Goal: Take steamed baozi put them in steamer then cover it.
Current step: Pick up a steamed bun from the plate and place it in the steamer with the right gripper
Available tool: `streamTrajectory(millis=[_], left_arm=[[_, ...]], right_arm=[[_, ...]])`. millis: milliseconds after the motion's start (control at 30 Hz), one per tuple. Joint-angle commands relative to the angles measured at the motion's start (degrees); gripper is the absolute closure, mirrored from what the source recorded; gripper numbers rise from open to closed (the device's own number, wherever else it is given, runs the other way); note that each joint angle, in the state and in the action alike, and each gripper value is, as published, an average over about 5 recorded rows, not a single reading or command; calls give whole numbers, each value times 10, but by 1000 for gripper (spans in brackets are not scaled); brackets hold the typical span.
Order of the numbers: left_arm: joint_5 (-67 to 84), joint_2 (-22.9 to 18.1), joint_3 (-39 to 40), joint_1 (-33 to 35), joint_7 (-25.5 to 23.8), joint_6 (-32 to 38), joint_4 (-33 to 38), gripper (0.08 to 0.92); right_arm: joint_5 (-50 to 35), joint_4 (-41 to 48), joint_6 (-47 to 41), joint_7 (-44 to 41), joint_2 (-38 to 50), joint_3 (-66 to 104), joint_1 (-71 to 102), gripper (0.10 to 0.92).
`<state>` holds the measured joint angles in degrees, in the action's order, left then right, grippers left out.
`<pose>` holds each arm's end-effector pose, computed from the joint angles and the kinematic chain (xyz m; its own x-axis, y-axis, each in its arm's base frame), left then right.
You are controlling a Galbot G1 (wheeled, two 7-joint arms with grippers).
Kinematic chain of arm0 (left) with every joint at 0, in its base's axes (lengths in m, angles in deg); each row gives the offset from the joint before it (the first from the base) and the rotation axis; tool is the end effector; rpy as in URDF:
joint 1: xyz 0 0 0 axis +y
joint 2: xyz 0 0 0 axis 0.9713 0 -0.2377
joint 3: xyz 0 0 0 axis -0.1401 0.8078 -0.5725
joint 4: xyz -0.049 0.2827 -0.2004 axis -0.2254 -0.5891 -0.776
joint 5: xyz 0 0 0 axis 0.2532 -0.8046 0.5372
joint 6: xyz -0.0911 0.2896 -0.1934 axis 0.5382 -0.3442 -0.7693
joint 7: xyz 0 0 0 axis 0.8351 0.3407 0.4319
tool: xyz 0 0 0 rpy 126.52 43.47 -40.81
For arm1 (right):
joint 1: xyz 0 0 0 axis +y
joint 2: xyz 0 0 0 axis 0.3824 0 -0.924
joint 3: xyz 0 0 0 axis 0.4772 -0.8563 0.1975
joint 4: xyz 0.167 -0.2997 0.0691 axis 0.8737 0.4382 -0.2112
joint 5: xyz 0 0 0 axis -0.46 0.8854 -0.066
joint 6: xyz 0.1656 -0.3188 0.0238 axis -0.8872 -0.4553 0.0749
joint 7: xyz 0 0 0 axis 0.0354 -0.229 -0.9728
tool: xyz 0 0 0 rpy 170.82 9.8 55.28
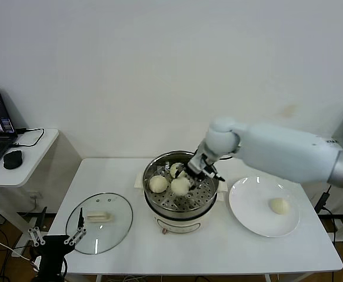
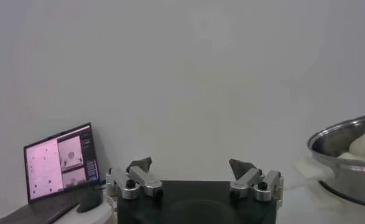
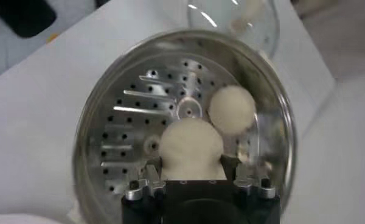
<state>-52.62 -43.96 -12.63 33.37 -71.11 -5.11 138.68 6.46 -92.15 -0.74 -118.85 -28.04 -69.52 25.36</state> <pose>0.1063 0.0677 -0.2607 -0.9855 -0.1577 -0.0629 -0.1697 0.9273 0.3336 0.5066 0.1037 -0.0968 -0.1014 -0.3360 0.9364 -0.4750 -0.8107 -0.3423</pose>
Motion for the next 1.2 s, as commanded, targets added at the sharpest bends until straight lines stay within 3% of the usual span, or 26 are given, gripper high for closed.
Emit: streamTrajectory(millis=[33,767,867,1100,1200], left_arm=[[0,-2,-1,2,0,1,0,177],[-2,-5,8,2,3,3,0,177],[-2,-5,9,3,3,2,1,177],[-2,-4,10,1,2,2,1,177],[-2,-2,11,-1,2,2,0,177]], right_arm=[[67,11,95,6,-47,-22,10,403],[89,-25,123,-15,-3,-33,-4,397],[87,-25,122,-12,-1,-31,-5,371],[48,-30,98,-26,23,-2,-34,216],[3,-41,46,-42,54,15,-60,204]])
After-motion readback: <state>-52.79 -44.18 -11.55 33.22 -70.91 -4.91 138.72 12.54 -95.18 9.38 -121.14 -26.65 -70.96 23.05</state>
